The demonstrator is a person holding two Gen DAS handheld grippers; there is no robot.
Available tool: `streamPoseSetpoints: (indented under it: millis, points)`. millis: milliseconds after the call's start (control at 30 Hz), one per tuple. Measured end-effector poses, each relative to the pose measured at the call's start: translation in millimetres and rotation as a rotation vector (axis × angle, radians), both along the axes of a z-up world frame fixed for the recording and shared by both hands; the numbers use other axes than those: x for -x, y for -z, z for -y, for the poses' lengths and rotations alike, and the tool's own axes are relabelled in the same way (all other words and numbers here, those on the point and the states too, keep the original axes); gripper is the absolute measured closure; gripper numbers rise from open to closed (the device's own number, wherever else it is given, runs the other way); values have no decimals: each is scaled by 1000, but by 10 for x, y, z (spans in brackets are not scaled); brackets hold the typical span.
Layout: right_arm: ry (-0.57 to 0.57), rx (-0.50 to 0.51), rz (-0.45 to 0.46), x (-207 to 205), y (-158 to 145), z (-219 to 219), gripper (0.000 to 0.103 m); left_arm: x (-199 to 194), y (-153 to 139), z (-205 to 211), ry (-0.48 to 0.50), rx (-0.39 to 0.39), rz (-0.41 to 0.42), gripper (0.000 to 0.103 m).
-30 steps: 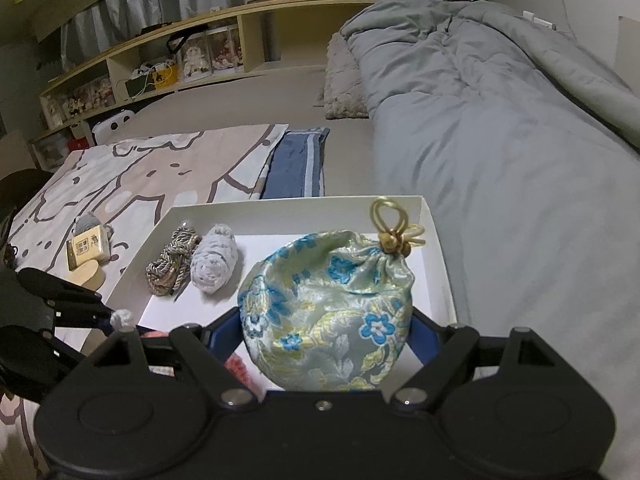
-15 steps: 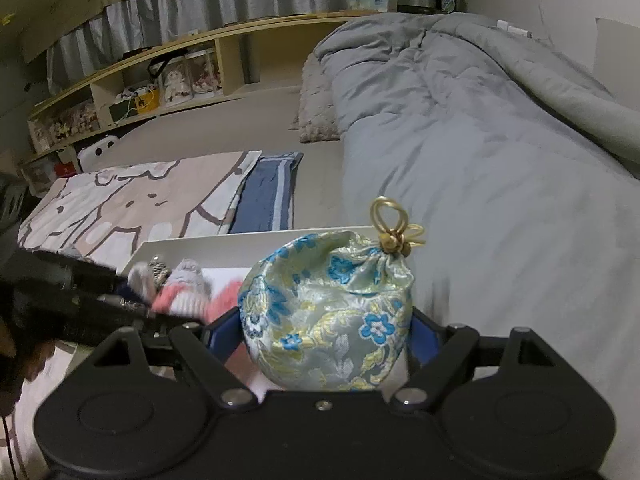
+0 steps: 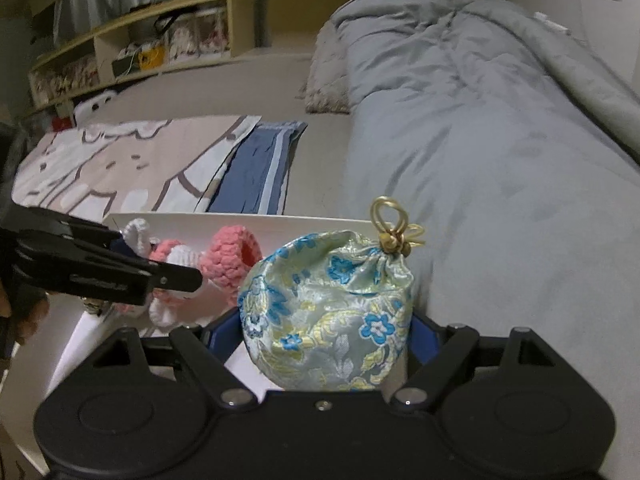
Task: Organize objects
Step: 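Lower the doll into the white box with the left tool while the right tool lowers the pouch there, then open both tools and withdraw them from the white box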
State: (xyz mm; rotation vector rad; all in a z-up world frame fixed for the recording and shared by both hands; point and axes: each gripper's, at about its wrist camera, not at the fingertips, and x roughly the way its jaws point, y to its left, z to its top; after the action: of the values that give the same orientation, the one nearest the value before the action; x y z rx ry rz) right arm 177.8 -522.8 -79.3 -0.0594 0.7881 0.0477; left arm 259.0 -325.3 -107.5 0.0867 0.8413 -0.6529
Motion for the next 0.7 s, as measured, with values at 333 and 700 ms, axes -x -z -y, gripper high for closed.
streamPoseSetpoints:
  millis: [333, 700]
  points:
    - [-10, 78, -2, -270, 156, -69, 8, -64, 56, -27, -37, -5, 6, 49]
    - [-6, 45, -13, -52, 22, -67, 8, 92, -100, -42, -21, -2, -9, 34]
